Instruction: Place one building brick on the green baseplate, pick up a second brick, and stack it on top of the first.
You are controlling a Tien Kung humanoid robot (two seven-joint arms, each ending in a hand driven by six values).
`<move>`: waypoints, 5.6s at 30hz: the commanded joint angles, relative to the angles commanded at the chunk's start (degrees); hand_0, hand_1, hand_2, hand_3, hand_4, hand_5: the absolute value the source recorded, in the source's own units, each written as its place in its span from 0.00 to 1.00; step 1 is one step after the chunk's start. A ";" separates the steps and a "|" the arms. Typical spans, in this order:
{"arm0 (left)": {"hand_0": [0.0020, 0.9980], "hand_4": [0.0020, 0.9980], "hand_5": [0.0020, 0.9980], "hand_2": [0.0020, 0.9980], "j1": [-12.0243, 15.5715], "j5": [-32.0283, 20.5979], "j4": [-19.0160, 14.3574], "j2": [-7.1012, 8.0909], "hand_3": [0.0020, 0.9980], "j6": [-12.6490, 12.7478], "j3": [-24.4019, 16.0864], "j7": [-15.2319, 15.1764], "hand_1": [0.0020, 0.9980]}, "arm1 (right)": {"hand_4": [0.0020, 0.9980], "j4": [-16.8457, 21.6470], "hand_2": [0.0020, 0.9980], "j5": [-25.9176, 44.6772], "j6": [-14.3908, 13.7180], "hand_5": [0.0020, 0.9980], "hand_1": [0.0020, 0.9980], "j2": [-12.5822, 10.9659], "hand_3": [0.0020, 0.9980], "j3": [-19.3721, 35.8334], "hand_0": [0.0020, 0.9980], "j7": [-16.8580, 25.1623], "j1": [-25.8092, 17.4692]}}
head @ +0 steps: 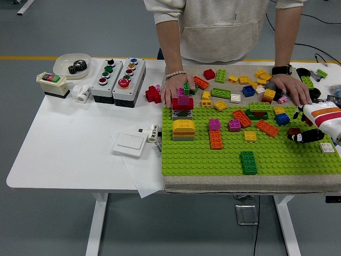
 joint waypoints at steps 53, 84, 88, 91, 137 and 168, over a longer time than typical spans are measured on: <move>0.82 0.67 0.68 0.78 -0.75 0.52 -0.17 -0.02 0.60 0.07 -0.17 0.13 0.79 | 0.77 -4.60 0.44 -1.99 -0.83 0.56 0.36 -0.05 0.55 -6.04 0.30 2.61 2.77; 0.82 0.67 0.68 0.78 -0.60 0.66 -0.06 -0.10 0.60 0.03 -0.32 0.24 0.79 | 0.72 -3.15 0.35 -2.00 -1.55 0.58 0.23 -1.00 0.52 -5.68 0.18 3.51 2.04; 0.82 0.67 0.68 0.78 -0.51 0.96 -0.05 -0.12 0.60 0.07 -0.51 0.36 0.79 | 0.72 -3.04 0.32 -1.97 -1.83 0.58 0.19 -1.06 0.52 -5.75 0.15 3.67 1.91; 0.82 0.67 0.68 0.78 -0.47 1.11 -0.04 -0.11 0.60 0.07 -0.56 0.41 0.79 | 0.71 -3.01 0.27 -1.94 -2.03 0.59 0.15 -1.08 0.50 -5.79 0.12 3.81 1.78; 0.82 0.67 0.68 0.78 -0.50 0.71 -0.04 -0.07 0.60 -0.06 -0.40 0.28 0.79 | 0.71 0.99 0.26 -3.28 -2.26 0.58 0.14 -2.89 0.47 -3.38 0.11 3.49 0.86; 0.82 0.67 0.68 0.78 -0.15 1.63 0.08 -0.19 0.60 0.00 -0.97 0.72 0.79 | 0.76 0.14 0.36 -5.71 -0.95 0.58 0.21 -3.43 0.52 0.45 0.14 0.51 -0.34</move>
